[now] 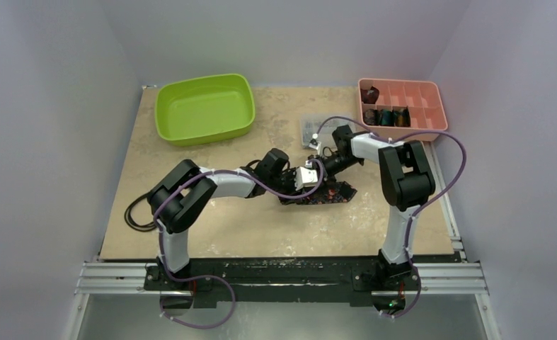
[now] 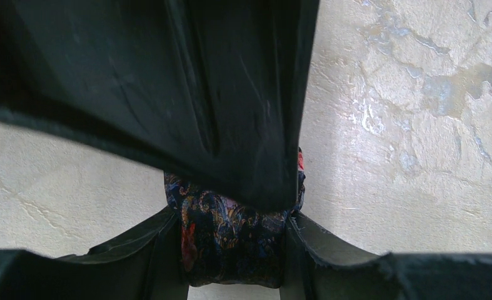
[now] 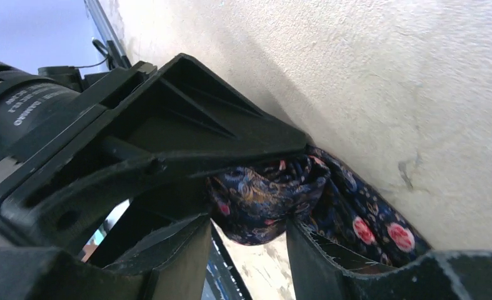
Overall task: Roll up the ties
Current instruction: Roll the tie at the center of the board.
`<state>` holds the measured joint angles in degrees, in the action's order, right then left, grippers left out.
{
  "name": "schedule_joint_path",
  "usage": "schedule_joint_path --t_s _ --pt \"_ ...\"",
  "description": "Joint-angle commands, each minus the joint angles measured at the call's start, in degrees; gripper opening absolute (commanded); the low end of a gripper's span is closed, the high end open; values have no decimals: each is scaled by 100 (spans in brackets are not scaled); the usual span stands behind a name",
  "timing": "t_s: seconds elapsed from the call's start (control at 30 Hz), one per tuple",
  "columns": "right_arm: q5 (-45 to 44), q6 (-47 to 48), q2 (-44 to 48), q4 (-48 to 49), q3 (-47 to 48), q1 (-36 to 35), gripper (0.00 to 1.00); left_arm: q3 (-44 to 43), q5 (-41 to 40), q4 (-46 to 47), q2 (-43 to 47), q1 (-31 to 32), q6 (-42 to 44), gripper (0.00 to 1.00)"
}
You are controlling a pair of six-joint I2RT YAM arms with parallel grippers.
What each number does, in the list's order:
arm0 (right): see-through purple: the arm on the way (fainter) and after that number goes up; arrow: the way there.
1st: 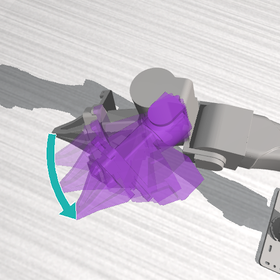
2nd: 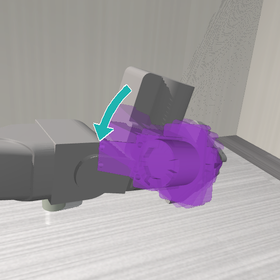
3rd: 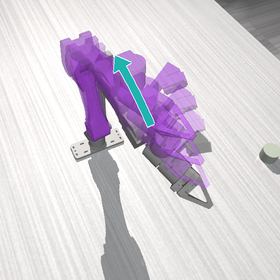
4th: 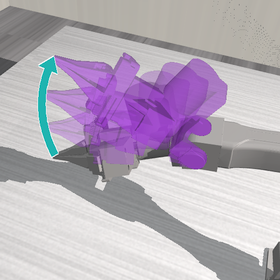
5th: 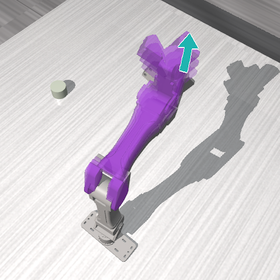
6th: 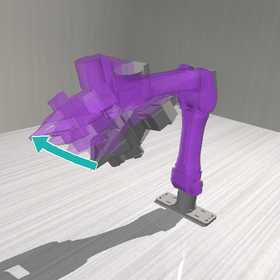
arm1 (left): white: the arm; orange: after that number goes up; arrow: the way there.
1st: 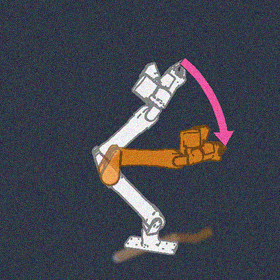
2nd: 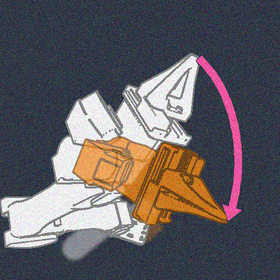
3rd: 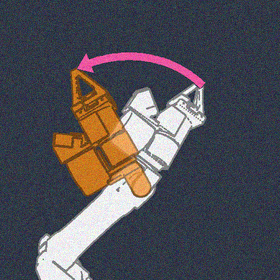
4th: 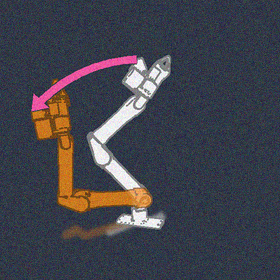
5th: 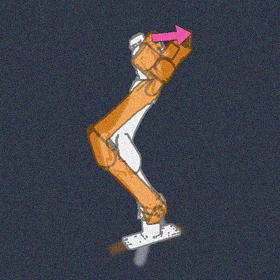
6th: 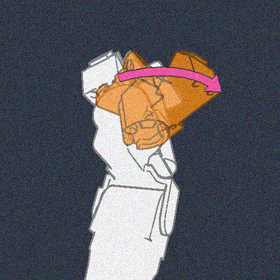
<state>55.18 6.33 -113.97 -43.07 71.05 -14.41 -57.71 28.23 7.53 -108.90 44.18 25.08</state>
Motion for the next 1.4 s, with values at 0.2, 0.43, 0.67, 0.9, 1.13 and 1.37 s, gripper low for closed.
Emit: schedule_joint_path --t_s 0.2,0.43,0.67,0.9,1.13,1.37 --pt "117 -112 -517 278 180 -44 0 81 -333 -996 -216 42 -64 41" --pt "-592 228 -691 -19 -171 410 0 348 259 -226 26 -63 -79 56" --pt "-905 283 -986 -62 -190 563 0 -27 860 604 -108 -103 -408 64" --pt "-1298 227 -1170 -86 -113 563 0 -249 888 957 -303 -37 -535 67" --pt "-1468 375 -1258 -274 -34 547 0 -657 364 -226 -99 278 14 78" --pt "-1516 690 -1206 -442 -222 391 0 -16 160 -166 318 337 457 80"
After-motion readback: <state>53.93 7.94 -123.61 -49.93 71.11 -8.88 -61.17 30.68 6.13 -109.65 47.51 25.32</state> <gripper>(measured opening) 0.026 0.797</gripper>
